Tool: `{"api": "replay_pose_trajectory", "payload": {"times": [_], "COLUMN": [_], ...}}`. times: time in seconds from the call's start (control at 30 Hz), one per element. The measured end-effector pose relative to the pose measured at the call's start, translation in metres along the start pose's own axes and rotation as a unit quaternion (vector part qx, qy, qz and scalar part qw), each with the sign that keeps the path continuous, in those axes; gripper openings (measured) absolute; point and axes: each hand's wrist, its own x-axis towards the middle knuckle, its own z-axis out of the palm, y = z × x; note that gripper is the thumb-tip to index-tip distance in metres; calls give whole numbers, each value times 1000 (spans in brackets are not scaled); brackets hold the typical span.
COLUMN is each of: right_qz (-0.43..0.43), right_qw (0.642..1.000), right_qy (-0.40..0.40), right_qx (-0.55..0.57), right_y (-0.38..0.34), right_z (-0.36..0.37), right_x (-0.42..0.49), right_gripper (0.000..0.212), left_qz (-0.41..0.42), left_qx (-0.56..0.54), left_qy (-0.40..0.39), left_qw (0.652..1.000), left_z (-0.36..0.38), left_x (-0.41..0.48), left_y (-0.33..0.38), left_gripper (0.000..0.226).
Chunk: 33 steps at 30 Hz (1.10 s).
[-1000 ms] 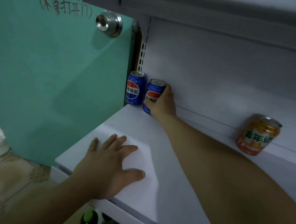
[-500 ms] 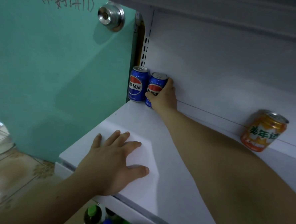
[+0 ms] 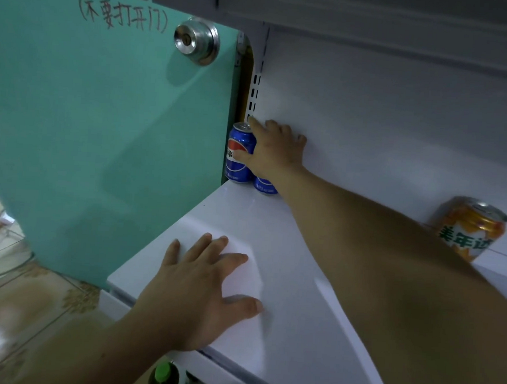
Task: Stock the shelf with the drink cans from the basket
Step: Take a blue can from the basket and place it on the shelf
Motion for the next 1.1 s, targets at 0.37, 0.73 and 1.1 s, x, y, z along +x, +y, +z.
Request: {"api": "replay_pose_trajectory", "payload": {"times": [0.37, 0.73, 1.1], "right_qz": [10, 35, -12], "right_qw": [998, 996, 999], "right_qy": [20, 14, 32], "right_qx": [55, 78, 36], "right_y": [4, -2, 10], "right_z": [-2, -2, -8], "right_x": [1, 7, -5], "right_gripper": [47, 51, 68], "left_qz": [3, 0, -1], "left_qx": [-1, 0, -5], "left_qy": [1, 1, 8], "left_qw": [1000, 1000, 1000], "left_z": [-1, -2, -1], "left_x": [-1, -2, -2], "left_y": [0, 1, 0], "left_gripper": [106, 106, 105]}}
